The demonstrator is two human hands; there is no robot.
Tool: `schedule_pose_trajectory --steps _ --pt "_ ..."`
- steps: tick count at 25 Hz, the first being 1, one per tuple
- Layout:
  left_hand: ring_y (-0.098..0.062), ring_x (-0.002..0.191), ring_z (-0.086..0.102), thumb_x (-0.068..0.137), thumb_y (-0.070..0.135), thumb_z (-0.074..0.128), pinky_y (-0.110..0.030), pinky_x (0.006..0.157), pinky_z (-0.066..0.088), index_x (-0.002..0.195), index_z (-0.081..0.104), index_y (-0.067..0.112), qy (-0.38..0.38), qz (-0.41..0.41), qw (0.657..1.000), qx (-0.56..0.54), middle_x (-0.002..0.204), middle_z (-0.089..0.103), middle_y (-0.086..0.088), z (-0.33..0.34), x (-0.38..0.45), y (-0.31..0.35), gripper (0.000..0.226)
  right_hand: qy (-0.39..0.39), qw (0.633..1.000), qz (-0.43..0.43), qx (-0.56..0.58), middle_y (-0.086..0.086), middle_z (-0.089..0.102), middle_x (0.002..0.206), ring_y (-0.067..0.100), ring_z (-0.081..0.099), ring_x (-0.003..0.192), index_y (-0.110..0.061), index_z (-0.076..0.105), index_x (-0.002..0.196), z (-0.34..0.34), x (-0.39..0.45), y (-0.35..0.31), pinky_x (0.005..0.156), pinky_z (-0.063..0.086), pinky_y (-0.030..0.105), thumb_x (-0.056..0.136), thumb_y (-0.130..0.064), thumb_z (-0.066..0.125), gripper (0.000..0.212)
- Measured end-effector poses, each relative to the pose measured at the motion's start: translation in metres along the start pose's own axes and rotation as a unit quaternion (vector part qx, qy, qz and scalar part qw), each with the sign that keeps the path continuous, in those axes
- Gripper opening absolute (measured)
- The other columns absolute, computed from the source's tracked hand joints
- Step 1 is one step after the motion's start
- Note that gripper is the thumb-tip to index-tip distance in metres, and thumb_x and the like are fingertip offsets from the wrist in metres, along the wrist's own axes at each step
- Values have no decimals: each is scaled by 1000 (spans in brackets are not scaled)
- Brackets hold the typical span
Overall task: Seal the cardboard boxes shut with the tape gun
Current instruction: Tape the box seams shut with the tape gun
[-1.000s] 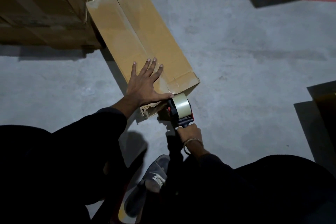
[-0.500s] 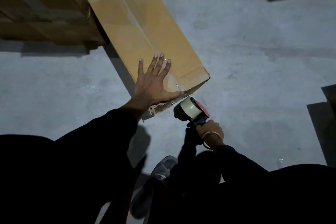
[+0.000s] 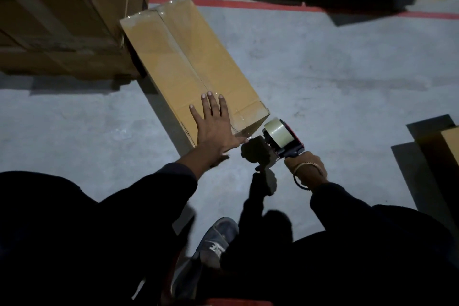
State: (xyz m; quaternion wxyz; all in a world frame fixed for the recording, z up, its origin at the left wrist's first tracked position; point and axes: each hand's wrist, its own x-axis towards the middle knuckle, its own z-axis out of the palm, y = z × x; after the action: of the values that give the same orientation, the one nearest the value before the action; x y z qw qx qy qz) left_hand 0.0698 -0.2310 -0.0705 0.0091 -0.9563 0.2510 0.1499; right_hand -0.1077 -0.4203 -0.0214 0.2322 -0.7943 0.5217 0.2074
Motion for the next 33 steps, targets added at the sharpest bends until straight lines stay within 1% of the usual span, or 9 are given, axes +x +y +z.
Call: schedule_pose_trajectory --steps 4,8,11,18,25,27,30,32,33 --pt "-48 157 -9 77 94 36 -81 113 1 162 -9 -1 31 -24 999 13 168 -9 -31 9 -6 10 135 22 999 -24 -14 10 62 93 34 65 93 -16 63 93 -59 3 -4 75 45 32 80 -47 65 34" --pt "-43 159 -7 88 78 50 -80 114 8 162 -8 -1 35 14 998 44 170 -10 -27 15 -13 6 124 -6 999 6 50 11 69 74 31 66 65 -11 70 76 -96 13 -4 62 53 35 66 -43 63 34" --pt "-40 159 -7 91 77 47 -80 114 6 163 -9 1 31 37 997 55 171 -10 -24 18 -22 -10 118 -97 983 44 148 5 43 47 18 36 36 -11 45 60 -108 -8 -17 44 32 21 78 -15 62 24" --pt "-39 159 -11 93 72 48 -77 117 9 160 -22 4 12 161 976 148 171 -15 -22 22 -75 -105 118 -263 925 80 260 -4 29 50 13 24 37 -26 39 71 -107 -28 -46 45 19 20 87 -14 59 29" --pt "-34 159 -16 98 43 61 -75 117 13 161 -25 15 -43 269 941 201 170 -27 -11 15 -125 -147 110 -318 918 37 235 -3 32 53 14 26 40 -23 36 62 -90 -62 -75 52 20 27 86 -16 60 35" --pt "-33 158 -19 99 44 60 -74 118 10 160 -27 18 -36 255 946 196 170 -28 -9 13 -126 -145 110 -337 911 20 238 -2 31 52 14 25 40 -21 36 59 -83 -70 -80 52 21 28 86 -15 60 37" --pt "-24 157 -26 91 85 40 -70 121 -6 163 -21 28 -65 197 974 89 170 -29 -3 13 -141 -142 110 -376 902 9 212 -3 29 51 14 23 40 -21 34 58 -73 -79 -87 50 21 29 88 -16 60 41" --pt "-23 160 -13 90 89 32 -65 125 -4 167 5 29 -25 72 996 -41 174 -11 -3 13 -157 -136 102 -395 902 -2 177 -3 28 52 14 23 40 -21 34 57 -68 -83 -94 48 21 28 89 -17 61 41" --pt "-26 161 4 95 81 34 -62 126 7 163 28 28 45 0 994 -104 174 11 -6 12 -162 -133 87 -404 902 -13 155 -3 28 52 14 23 40 -21 35 57 -64 -85 -100 47 21 28 90 -18 60 42"
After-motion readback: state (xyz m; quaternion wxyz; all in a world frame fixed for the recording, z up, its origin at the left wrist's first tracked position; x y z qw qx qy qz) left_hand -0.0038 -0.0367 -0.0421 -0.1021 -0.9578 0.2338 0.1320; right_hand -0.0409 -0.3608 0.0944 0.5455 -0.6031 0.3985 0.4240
